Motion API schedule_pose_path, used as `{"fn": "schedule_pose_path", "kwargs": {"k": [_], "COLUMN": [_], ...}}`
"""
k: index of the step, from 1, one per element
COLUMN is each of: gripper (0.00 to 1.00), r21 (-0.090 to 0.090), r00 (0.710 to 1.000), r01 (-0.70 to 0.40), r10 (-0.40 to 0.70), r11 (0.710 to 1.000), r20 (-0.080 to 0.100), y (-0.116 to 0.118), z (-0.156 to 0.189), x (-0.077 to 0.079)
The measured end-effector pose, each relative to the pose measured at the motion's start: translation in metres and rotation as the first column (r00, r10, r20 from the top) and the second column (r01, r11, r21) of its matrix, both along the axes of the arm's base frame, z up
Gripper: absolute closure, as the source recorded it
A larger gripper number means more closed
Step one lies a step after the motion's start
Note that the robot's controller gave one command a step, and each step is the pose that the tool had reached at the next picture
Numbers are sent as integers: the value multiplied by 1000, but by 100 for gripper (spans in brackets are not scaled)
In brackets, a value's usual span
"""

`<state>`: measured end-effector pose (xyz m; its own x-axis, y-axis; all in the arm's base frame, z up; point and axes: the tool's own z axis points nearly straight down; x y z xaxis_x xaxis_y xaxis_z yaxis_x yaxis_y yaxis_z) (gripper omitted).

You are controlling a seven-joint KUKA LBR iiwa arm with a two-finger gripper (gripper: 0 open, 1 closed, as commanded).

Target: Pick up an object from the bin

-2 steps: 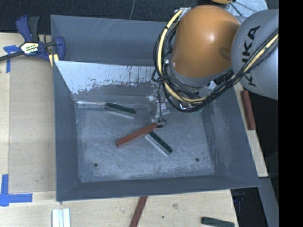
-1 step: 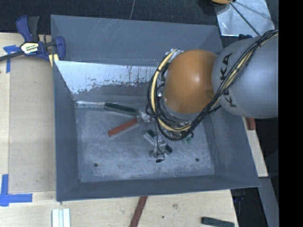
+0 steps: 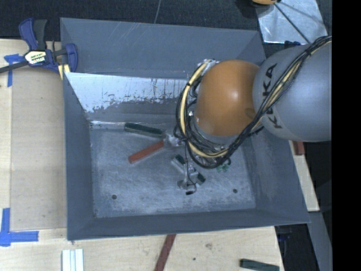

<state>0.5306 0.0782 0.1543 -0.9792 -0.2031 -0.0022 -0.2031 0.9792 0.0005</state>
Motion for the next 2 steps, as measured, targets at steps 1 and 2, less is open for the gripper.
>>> {"fn": "schedule_pose_path", "kwargs": {"k": [1, 2], "gripper": [0, 0], "r21": [1, -4], "r00": [1000, 999], "r01": [-22, -37], "r10": [22, 37], "r11": [1000, 999], "r20": [4, 3], "y": [-53, -92], "z": [-18, -26], "x": [34, 46]}}
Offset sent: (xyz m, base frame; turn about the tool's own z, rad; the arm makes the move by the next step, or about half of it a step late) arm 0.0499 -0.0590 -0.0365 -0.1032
